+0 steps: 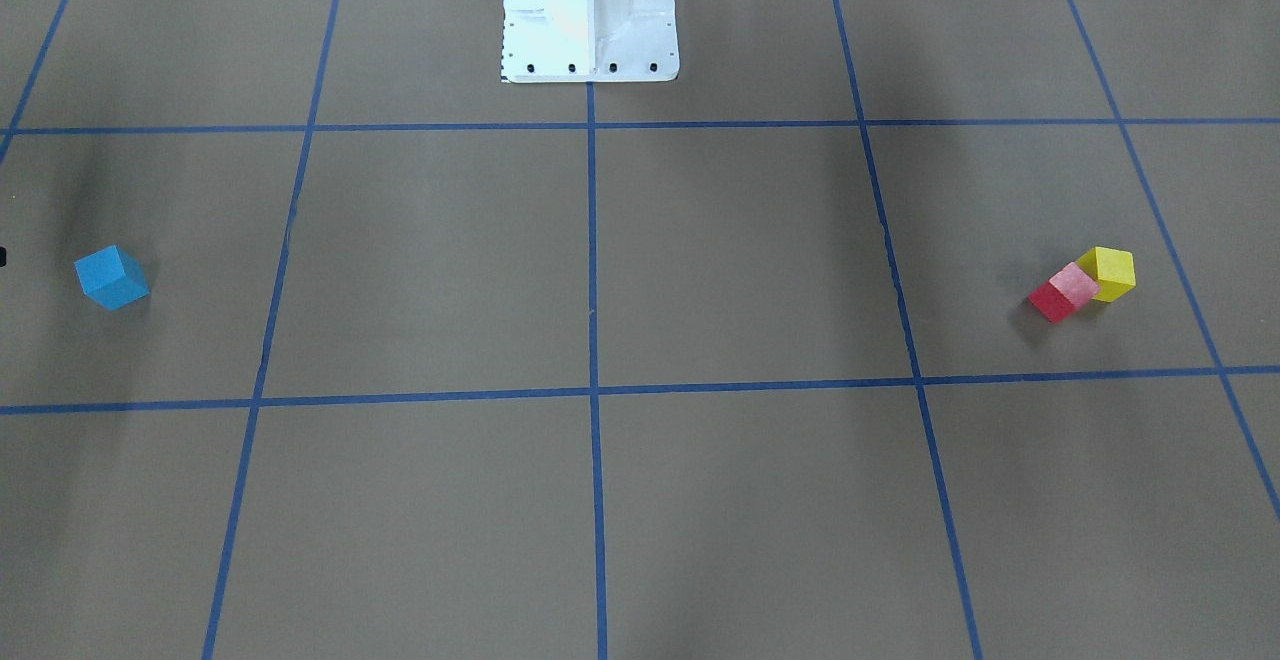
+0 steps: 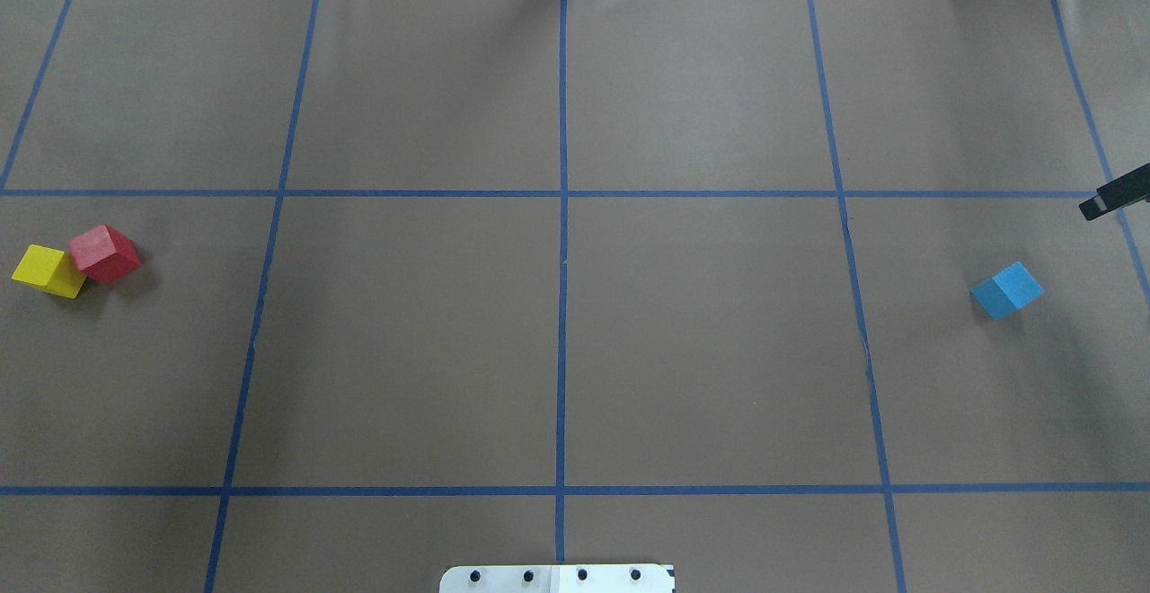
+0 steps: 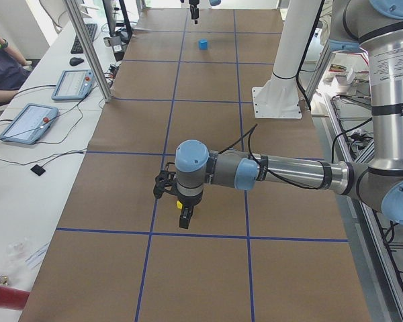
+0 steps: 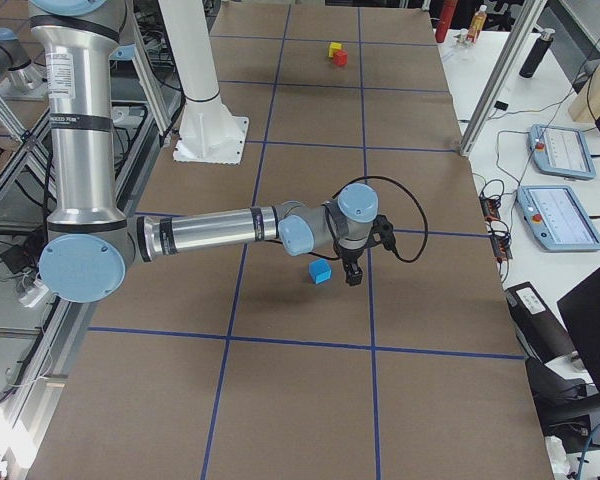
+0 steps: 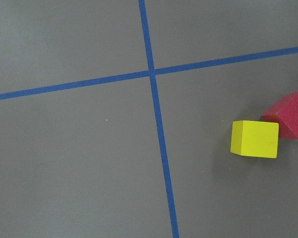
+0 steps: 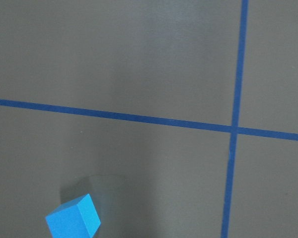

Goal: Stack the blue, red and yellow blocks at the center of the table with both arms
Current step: 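Lower the right gripper onto the blue cube and grasp it, then carry the blue cube with the right gripper to the table center, then release the blue cube at center and raise the right gripper, then move the left gripper down over the red cube while the right arm withdraws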

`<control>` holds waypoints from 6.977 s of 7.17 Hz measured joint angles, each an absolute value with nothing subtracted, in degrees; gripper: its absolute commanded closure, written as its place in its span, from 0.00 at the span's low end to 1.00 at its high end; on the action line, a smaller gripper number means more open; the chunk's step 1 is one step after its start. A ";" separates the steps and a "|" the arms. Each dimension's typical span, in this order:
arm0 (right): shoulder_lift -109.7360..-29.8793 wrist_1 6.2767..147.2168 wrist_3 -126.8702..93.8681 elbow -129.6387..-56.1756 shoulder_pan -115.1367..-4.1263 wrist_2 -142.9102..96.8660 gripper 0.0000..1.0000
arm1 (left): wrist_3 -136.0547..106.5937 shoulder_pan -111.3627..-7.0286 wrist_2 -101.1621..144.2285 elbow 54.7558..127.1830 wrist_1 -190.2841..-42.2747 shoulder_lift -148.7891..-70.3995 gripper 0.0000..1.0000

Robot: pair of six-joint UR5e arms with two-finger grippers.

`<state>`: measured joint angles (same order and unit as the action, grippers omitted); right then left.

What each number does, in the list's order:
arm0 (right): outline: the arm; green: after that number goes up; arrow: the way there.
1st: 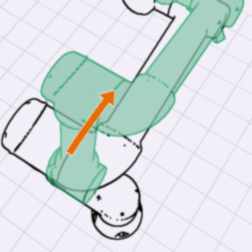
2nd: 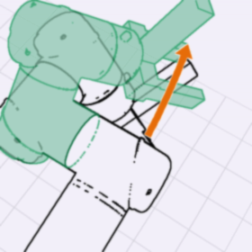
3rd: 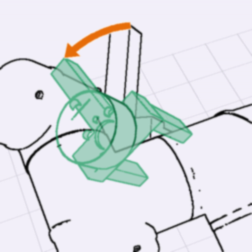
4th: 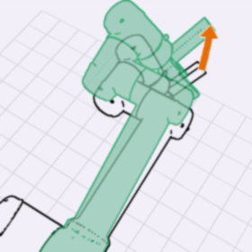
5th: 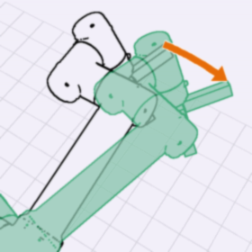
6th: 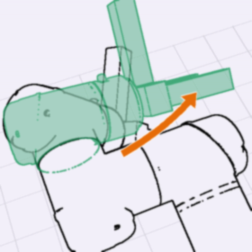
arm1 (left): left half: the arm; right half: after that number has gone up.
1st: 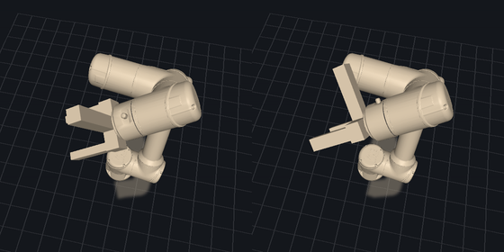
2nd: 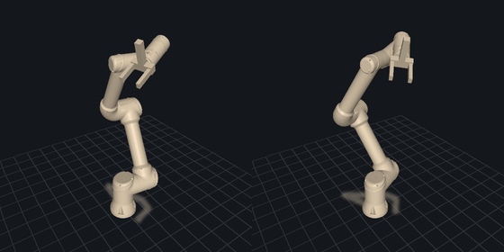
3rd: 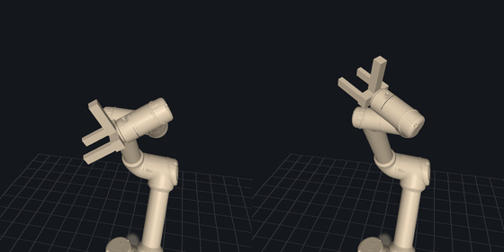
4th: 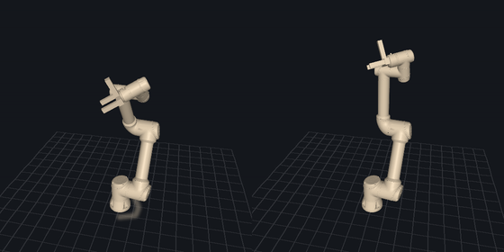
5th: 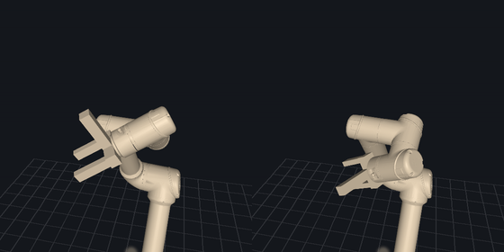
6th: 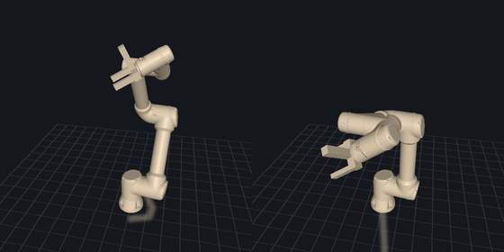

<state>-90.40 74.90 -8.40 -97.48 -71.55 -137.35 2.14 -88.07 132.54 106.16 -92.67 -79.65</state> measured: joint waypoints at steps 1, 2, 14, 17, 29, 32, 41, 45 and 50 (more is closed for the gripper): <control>-90.64 73.02 -8.97 -97.30 -68.51 -136.19 0.00 | 2.16 -88.07 132.54 106.16 -92.75 -79.71 0.00; -90.79 72.47 -9.26 -97.20 -66.32 -134.83 0.00 | 2.15 -88.07 132.54 106.17 -92.79 -79.79 0.00; -86.32 74.30 -9.44 -92.39 -57.97 -129.67 1.00 | 2.26 -88.15 132.85 106.50 -93.49 -79.61 0.00; -73.69 96.85 -9.44 -97.43 -61.31 -130.17 1.00 | 2.25 -88.16 132.87 107.55 -93.48 -79.49 0.00; -31.81 89.76 -61.15 -65.74 -38.41 -126.15 1.00 | 2.28 -88.07 132.37 107.88 -93.25 -79.59 0.00; -31.19 88.08 -61.25 -63.62 -36.54 -124.15 1.00 | 2.29 -88.07 132.36 107.63 -93.25 -79.63 0.00; -39.01 85.92 -60.32 -74.96 -42.06 -124.41 0.01 | -14.68 -83.51 132.50 111.42 -93.17 -82.52 0.00; -49.52 91.19 -43.82 -83.89 -50.73 -125.66 0.01 | -44.73 -67.35 125.69 110.79 -100.59 -87.74 0.00; -52.27 91.41 -39.92 -85.84 -52.87 -125.58 0.00 | -68.97 -56.06 116.83 100.56 -119.84 -88.22 0.00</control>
<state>-52.27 91.41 -39.92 -85.84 -52.87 -125.58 -68.97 -56.06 116.83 100.56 -119.84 -88.22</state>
